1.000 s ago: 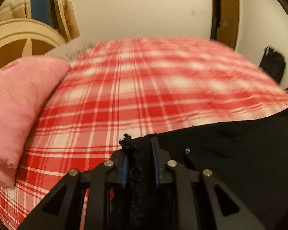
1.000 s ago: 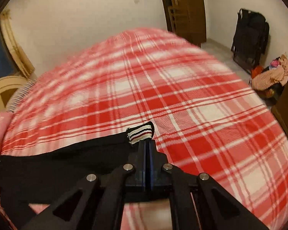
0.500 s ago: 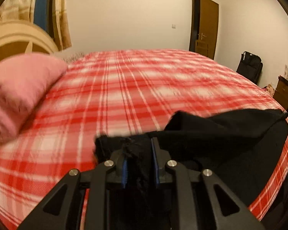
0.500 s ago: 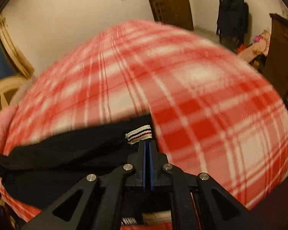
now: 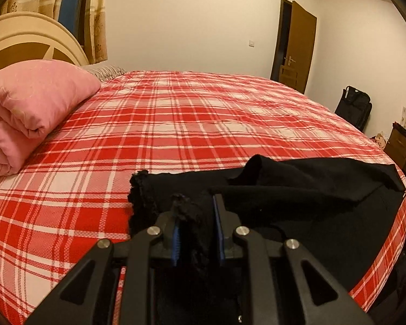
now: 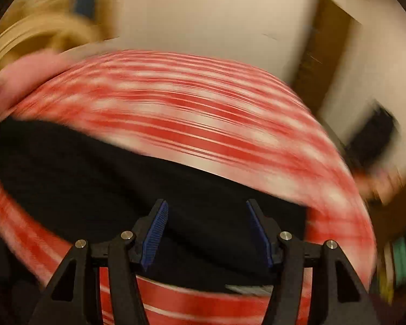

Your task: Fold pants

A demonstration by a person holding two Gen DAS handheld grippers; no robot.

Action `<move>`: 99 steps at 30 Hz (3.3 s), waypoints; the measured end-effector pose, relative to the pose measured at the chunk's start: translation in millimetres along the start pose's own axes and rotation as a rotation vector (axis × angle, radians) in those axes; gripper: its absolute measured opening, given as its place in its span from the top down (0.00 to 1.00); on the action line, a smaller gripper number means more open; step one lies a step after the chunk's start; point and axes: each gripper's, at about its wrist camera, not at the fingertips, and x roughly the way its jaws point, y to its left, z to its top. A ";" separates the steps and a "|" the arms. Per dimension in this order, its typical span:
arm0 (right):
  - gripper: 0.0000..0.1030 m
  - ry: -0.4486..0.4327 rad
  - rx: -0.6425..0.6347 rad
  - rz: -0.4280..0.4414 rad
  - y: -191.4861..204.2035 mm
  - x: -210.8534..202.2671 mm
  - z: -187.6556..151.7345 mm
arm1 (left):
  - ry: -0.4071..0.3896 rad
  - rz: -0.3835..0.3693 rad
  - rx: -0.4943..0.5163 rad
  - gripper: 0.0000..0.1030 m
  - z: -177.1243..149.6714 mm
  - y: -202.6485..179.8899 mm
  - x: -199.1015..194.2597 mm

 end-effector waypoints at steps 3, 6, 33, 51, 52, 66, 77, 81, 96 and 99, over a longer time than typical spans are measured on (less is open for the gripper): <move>0.42 -0.003 -0.164 0.123 81.4 30.9 21.9 | -0.003 -0.002 0.011 0.79 0.6 -1.2 -3.5; 0.42 -0.006 -0.315 0.175 150.7 64.5 35.6 | -0.007 -0.008 0.029 0.79 3.1 -2.0 -7.5; 0.50 -0.049 -0.593 0.182 268.0 77.1 20.3 | -0.078 -0.100 0.017 0.79 -4.5 9.7 -44.6; 0.99 -0.011 -0.621 0.240 269.5 39.0 11.6 | -0.052 -0.129 0.068 0.78 -19.6 10.7 -65.2; 0.99 0.008 -0.637 0.249 273.3 41.6 2.8 | -0.025 -0.115 0.087 0.78 -27.0 8.6 -61.2; 0.87 0.135 -0.599 0.337 264.4 69.0 -3.5 | 0.152 0.072 0.257 0.24 -70.1 28.9 -66.6; 0.66 0.097 -0.288 0.559 209.8 63.3 83.9 | -0.057 0.151 -0.023 0.26 -51.4 71.3 -114.3; 0.65 0.130 -0.129 0.596 211.9 106.2 130.2 | -0.180 -0.023 -0.059 0.26 -16.5 33.2 -104.8; 0.94 0.365 0.205 0.689 248.0 249.2 178.8 | 0.142 -0.335 0.133 0.25 -57.6 -82.6 -12.2; 0.94 0.377 0.163 0.660 257.6 255.2 183.3 | 0.138 -0.318 0.116 0.25 -54.3 -83.6 -18.7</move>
